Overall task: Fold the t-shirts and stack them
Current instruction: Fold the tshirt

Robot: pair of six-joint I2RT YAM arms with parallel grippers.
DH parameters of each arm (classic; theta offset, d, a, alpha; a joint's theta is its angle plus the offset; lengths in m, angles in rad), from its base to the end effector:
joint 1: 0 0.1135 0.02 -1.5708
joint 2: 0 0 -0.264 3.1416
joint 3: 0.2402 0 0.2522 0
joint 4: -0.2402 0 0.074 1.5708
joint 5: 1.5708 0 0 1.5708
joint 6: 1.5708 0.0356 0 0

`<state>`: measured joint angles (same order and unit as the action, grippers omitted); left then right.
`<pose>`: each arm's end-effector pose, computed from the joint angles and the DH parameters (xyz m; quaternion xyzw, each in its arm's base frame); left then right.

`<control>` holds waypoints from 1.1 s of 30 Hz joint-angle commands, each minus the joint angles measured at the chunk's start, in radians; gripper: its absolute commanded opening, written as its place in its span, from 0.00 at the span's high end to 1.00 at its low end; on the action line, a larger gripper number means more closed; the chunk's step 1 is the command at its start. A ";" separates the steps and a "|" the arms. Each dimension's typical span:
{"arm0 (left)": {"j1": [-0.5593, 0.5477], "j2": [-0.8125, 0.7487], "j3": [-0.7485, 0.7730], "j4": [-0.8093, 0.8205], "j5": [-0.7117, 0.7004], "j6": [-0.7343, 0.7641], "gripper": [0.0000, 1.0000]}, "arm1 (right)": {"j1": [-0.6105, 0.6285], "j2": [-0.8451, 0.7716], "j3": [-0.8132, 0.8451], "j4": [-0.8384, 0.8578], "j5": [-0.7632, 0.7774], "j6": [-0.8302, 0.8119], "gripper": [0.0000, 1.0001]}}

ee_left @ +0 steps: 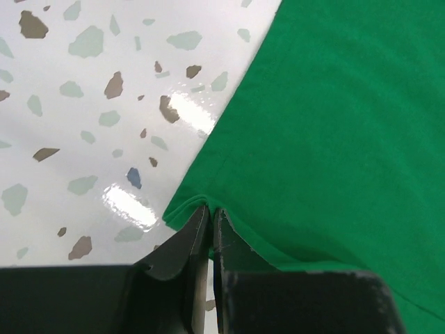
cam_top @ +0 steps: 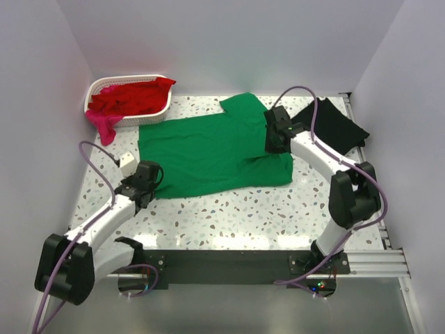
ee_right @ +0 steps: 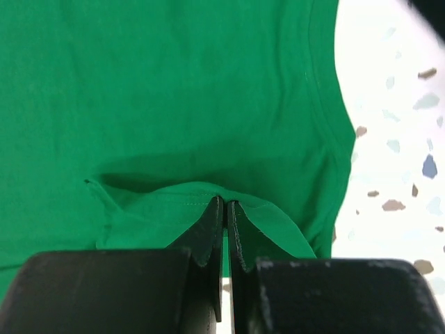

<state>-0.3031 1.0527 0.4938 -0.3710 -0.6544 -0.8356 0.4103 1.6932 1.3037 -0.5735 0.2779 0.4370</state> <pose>0.1877 -0.0360 0.1819 -0.3341 0.8404 0.0961 0.4157 0.3372 0.1360 0.2492 0.0541 0.9443 0.0014 0.3245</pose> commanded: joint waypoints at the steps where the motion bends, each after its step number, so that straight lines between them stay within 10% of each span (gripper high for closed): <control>1: 0.012 0.055 0.087 0.081 -0.011 0.050 1.00 | -0.031 0.049 0.107 0.034 -0.022 -0.046 1.00; 33: 0.058 0.484 0.407 0.136 -0.136 0.159 1.00 | -0.142 0.324 0.479 -0.049 -0.082 -0.092 1.00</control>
<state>-0.2554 1.5047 0.8341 -0.2783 -0.7486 -0.7120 0.2737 2.0045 1.7287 -0.6090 0.1913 0.3611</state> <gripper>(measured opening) 0.096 0.018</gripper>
